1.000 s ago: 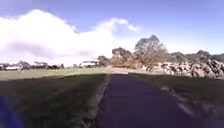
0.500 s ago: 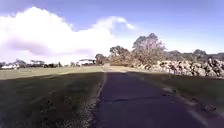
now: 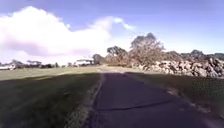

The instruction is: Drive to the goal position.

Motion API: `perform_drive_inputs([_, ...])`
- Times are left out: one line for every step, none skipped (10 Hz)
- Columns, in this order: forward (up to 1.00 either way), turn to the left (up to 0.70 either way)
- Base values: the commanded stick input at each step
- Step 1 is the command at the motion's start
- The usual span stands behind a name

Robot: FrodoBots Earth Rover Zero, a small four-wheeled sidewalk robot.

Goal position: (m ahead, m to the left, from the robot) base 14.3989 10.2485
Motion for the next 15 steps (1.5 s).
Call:
perform_drive_inputs([0.7,0.0])
perform_drive_inputs([0.7,0.0])
perform_drive_inputs([0.7,0.0])
perform_drive_inputs([0.7,0.0])
perform_drive_inputs([0.7,0.0])
perform_drive_inputs([0.7,0.0])
perform_drive_inputs([0.7,0.0])
perform_drive_inputs([0.7,0.0])
perform_drive_inputs([0.7,0.0])
perform_drive_inputs([0.7,0.0])
perform_drive_inputs([0.7,0.0])
perform_drive_inputs([0.7,0.0])
perform_drive_inputs([0.7,0.0])
perform_drive_inputs([0.7,0.0])
perform_drive_inputs([0.7,0.0])
